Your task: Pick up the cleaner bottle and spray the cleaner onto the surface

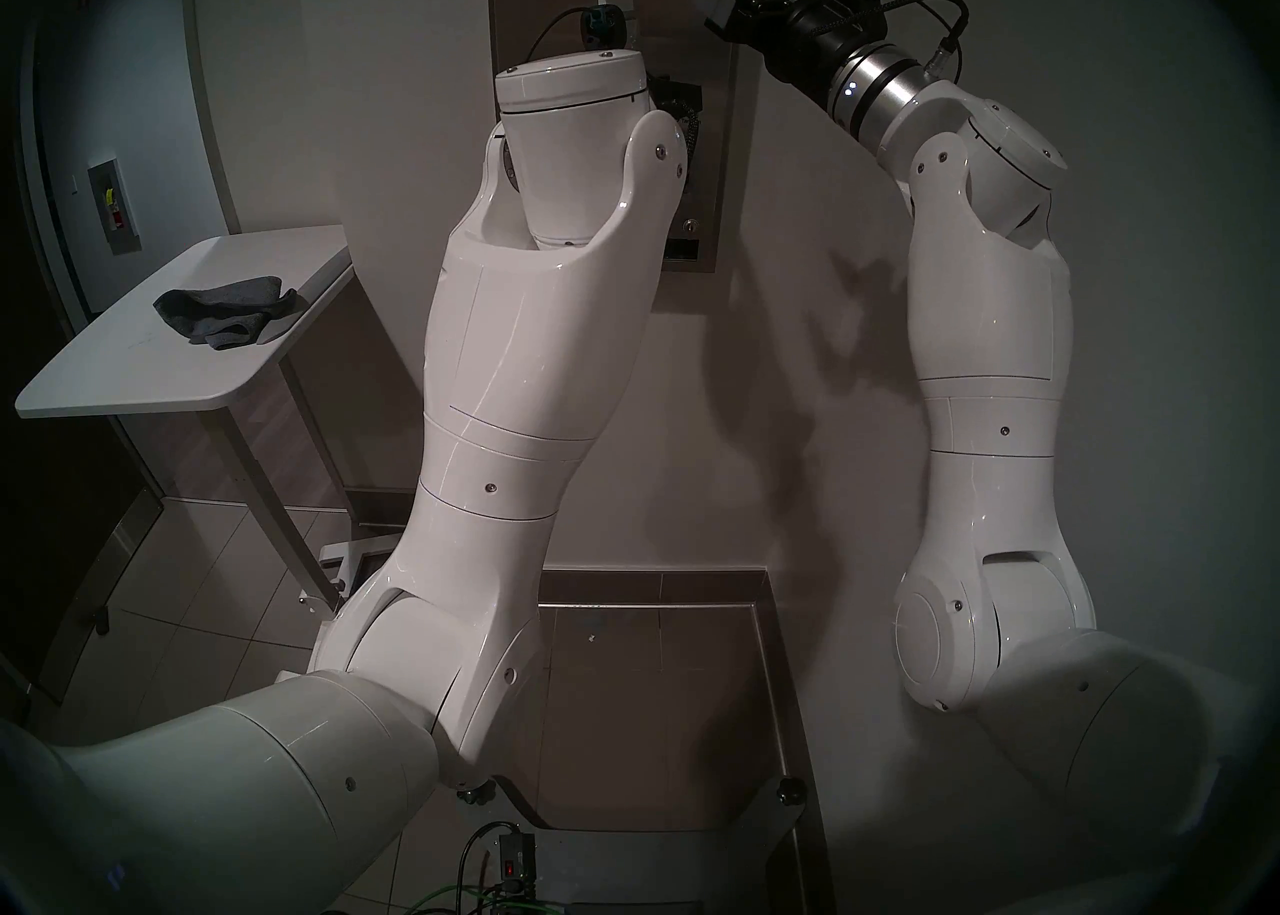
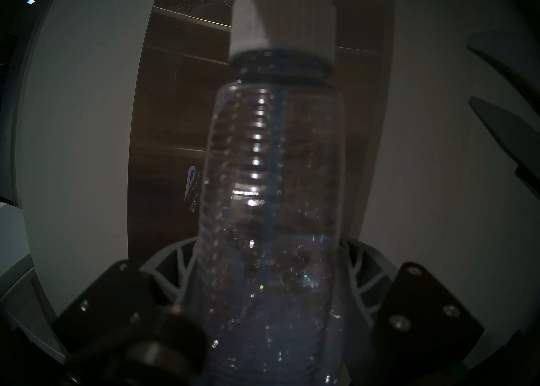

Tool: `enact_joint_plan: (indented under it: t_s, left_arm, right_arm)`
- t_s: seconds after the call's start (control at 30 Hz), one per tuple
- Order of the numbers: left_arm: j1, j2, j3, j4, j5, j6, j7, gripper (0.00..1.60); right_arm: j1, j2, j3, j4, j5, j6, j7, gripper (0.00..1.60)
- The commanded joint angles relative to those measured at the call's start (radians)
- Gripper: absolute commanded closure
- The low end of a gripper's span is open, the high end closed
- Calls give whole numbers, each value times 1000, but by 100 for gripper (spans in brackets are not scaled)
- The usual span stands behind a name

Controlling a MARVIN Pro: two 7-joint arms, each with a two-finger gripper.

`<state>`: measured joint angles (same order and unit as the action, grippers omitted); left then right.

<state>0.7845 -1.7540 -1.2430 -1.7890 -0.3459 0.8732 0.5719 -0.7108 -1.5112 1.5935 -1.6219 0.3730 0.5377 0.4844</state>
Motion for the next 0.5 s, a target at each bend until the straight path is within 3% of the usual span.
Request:
enact_joint_plan:
  t_s: [0.0,0.07,0.17,0.47]
  left_arm:
    - [-63,-13,2,-44,7,-22,-3,160]
    - [-64,-14,2,-44,8,-22,-3,160]
    - [-64,-14,2,-44,8,-22,-4,160]
    - [-60,-16,0,-43,9,-20,-4,160]
  right_arm:
    - [106,-8,16,11,29,33,0,0]
    - [158,-6,16,52,34,56,3,0]
    - [132,-7,22,41,49,66,16,0]
    - [217,3,-8,101,74,133,79,0]
